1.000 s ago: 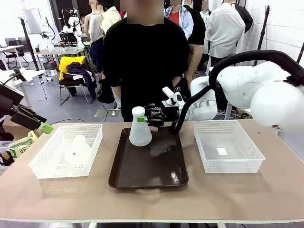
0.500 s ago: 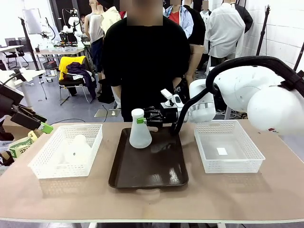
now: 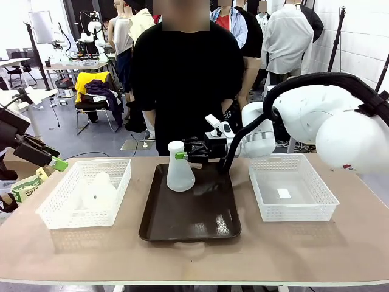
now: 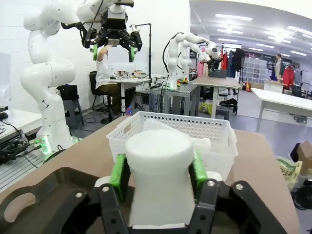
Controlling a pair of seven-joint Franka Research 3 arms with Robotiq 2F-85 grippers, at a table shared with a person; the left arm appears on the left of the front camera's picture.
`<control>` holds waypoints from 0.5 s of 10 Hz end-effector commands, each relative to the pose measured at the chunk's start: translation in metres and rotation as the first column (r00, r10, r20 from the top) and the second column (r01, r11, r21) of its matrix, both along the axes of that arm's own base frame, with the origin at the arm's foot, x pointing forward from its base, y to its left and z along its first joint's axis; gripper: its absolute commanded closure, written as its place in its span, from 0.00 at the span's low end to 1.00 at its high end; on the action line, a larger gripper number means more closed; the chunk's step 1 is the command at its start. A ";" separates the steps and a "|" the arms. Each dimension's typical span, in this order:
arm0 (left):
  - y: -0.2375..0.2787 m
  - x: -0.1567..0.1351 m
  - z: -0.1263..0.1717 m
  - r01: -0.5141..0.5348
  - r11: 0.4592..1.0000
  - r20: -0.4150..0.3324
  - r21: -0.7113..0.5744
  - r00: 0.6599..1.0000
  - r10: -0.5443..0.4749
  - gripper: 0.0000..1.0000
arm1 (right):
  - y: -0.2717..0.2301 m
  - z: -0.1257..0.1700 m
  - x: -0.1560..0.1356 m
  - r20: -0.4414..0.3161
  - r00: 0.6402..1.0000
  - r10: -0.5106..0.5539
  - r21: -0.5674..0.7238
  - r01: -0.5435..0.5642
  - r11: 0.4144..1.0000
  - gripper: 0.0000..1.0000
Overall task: Prepare the laboratory tools.
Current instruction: Place the picked Big flask upright in the Handle tray as instructed by the person.
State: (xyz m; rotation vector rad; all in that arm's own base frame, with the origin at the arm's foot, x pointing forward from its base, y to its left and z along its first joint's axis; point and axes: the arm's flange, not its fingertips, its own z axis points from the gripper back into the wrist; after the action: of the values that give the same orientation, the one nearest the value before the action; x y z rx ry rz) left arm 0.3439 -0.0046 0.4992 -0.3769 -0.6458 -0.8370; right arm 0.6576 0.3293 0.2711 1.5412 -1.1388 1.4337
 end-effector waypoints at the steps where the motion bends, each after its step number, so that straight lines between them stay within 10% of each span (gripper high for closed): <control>1: 0.002 0.000 -0.001 0.008 1.000 0.001 0.001 1.000 -0.008 0.00 | 0.000 0.002 0.003 -0.005 1.000 0.000 -0.005 0.000 1.000 0.01; 5: 0.002 0.000 -0.001 0.008 1.000 0.001 0.001 1.000 -0.008 0.00 | -0.003 0.001 -0.002 -0.019 1.000 -0.007 -0.025 0.006 1.000 0.00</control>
State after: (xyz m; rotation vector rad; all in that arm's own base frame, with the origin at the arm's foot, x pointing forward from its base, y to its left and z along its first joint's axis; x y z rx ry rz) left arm 0.3439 -0.0046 0.4992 -0.3769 -0.6458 -0.8370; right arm 0.6576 0.3291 0.2700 1.5415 -1.1351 1.4312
